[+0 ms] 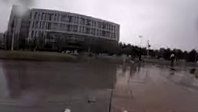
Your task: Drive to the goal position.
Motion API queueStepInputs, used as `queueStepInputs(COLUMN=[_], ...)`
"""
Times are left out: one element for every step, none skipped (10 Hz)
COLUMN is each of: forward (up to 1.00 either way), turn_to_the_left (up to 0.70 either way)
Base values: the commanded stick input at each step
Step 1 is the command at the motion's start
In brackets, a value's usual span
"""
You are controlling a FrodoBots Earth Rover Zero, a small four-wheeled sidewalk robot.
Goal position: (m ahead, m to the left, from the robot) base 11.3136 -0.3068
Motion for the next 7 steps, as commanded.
queueStepInputs(forward=[1.0,1.0,1.0,1.0,1.0,1.0,1.0], turn_to_the_left=[0.03,0.03,0.03,0.03,0.03,0.03,0.03])
